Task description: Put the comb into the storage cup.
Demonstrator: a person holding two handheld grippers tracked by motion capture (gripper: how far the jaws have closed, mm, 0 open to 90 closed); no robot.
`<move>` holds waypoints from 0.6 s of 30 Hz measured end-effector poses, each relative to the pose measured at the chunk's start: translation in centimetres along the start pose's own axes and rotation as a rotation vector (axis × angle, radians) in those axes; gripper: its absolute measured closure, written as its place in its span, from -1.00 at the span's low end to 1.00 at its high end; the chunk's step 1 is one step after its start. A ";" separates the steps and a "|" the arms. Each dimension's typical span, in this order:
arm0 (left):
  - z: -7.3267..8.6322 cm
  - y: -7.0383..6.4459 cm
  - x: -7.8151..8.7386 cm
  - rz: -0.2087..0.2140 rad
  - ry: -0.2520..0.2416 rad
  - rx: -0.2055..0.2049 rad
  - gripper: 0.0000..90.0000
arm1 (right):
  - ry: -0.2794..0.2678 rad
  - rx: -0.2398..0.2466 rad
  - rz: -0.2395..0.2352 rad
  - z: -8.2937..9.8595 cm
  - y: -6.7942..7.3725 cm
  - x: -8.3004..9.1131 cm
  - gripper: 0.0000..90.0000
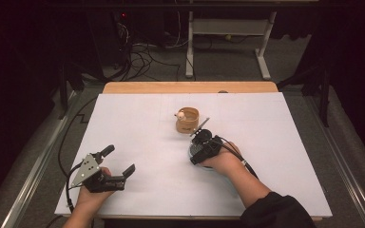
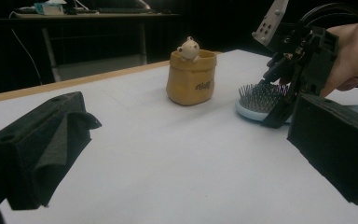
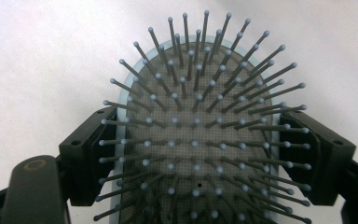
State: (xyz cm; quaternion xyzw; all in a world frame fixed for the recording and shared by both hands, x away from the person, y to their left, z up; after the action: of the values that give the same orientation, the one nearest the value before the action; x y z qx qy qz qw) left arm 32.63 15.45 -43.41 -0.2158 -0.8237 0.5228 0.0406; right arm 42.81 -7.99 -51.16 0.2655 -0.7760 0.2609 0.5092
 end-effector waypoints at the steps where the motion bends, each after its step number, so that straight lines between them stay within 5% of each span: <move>1: 0.0 0.0 0.0 0.001 0.001 -0.003 -0.99 | 0.000 0.000 0.000 0.0 0.0 0.0 -0.55; 18: 0.0 0.0 0.0 0.003 0.000 -0.003 -0.99 | -0.048 0.000 0.017 -0.1 -0.4 1.3 -0.54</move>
State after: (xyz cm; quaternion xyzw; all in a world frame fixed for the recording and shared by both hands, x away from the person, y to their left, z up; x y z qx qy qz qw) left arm 32.62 15.48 -43.38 -0.2172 -0.8242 0.5215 0.0395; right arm 42.76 -8.40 -49.87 0.2651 -0.7902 0.2588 0.4882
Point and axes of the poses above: each handheld gripper's, and its own axes: x roughly backward along the jaws, z roughly out of its underside, y roughly to its left, the point moved 7 cm from there along -x, roughly forward along the jaws, and after that the axes turned 6 degrees about z, right-handed, at the moved point
